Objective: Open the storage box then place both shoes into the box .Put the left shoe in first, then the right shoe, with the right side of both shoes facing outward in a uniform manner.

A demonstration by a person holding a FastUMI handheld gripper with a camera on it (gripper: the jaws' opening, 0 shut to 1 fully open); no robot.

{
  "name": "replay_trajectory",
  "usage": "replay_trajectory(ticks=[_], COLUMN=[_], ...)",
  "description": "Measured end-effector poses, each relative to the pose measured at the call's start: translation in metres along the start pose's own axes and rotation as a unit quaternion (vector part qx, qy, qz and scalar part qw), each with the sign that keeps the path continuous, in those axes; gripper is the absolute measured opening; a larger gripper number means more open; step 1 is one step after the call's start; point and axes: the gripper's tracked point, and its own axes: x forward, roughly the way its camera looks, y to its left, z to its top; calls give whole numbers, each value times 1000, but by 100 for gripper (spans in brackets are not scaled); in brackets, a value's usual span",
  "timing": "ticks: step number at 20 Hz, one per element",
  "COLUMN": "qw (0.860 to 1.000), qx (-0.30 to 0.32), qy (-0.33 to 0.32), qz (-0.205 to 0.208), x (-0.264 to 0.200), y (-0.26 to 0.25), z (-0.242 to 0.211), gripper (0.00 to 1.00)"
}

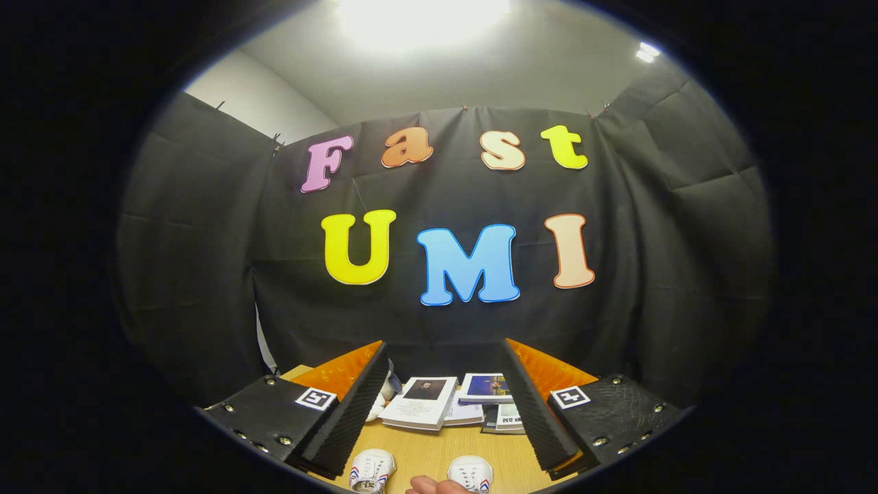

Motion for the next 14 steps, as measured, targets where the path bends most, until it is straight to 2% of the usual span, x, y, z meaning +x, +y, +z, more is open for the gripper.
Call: replay_trajectory(ticks=[6,14], qw=[1000,996], qx=[22,26], qy=[18,60], qz=[-2,56], x=[9,22], y=[0,41], z=[-22,-70], gripper=[98,98])
